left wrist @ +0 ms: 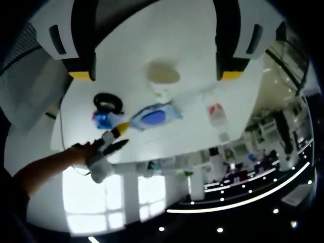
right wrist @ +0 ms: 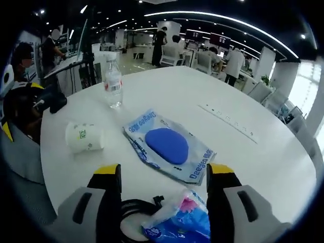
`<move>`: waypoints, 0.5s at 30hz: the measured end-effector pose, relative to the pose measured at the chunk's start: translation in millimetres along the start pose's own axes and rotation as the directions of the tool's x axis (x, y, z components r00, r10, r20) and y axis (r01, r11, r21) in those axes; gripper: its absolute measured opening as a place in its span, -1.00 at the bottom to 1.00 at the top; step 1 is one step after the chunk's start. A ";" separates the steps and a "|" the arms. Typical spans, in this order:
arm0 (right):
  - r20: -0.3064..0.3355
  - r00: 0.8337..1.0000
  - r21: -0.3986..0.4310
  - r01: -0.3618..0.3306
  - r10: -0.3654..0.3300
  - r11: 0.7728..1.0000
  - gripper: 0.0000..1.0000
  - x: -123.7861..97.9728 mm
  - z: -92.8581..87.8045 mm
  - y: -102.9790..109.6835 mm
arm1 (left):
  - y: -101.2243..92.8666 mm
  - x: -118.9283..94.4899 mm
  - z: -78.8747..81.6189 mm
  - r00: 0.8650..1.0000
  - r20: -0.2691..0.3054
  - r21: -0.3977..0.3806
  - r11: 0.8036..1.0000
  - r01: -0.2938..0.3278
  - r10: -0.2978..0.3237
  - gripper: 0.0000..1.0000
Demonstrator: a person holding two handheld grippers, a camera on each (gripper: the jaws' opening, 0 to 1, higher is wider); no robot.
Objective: Arrange the tabletop items into an orderly group along one side of the table until the central work area is clear of visible clutter.
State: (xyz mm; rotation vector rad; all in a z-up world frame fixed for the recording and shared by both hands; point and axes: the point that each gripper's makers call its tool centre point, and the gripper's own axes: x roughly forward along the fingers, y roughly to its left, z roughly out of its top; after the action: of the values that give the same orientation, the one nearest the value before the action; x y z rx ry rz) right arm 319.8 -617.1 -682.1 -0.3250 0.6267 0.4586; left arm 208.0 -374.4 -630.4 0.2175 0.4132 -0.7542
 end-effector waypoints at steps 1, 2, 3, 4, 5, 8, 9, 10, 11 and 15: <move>0.002 1.000 0.001 -0.008 0.008 1.000 0.38 -0.3 0.3 4.4 | 0.2 0.0 -0.1 1.000 0.000 -0.001 1.000 0.000 0.000 0.93; 0.004 1.000 0.003 -0.015 0.015 1.000 0.39 -0.5 0.7 8.4 | -0.1 0.0 -0.1 1.000 0.000 -0.002 1.000 0.000 0.000 0.93; 0.006 1.000 0.002 -0.026 0.026 1.000 0.40 -0.6 1.1 14.3 | -0.3 -0.1 0.0 1.000 0.000 -0.003 1.000 0.001 -0.001 0.93; 0.017 0.999 0.003 -0.043 0.043 0.999 0.42 -0.7 2.9 21.7 | -0.1 -0.1 0.0 1.000 0.001 -0.003 1.000 0.000 0.000 0.93; 0.023 0.998 0.003 -0.051 0.051 0.999 0.44 -1.0 3.6 26.3 | 0.0 -0.1 -0.1 1.000 0.000 -0.004 1.000 0.000 0.000 0.94; 0.029 0.996 -0.014 -0.079 0.080 0.997 0.48 -1.2 5.7 42.7 | 0.0 0.1 -1.3 1.000 -0.003 -0.008 1.000 0.000 0.000 0.95; 0.034 0.995 -0.032 -0.092 0.093 0.995 0.50 -0.9 7.5 49.8 | -0.2 0.0 -1.4 1.000 -0.003 -0.008 1.000 0.001 -0.001 0.96; 0.037 0.994 -0.048 -0.099 0.101 0.994 0.51 -0.6 8.8 54.3 | -0.1 0.0 -1.4 1.000 -0.002 -0.008 1.000 0.000 0.000 0.97; 0.043 0.992 -0.069 -0.115 0.118 0.991 0.52 -0.3 10.9 61.9 | 0.1 0.1 -1.5 1.000 -0.003 -0.006 1.000 0.000 0.000 0.97; 0.054 0.985 -0.116 -0.159 0.166 0.981 0.53 1.1 16.6 83.8 | 1.9 0.1 -1.8 1.000 -0.003 -0.002 1.000 -0.011 0.011 0.99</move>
State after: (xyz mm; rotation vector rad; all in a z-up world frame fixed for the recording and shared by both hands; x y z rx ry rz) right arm 286.6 -538.4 -682.9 -0.3650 0.5695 0.6597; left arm 208.9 -372.5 -632.0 0.2184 0.4154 -0.7427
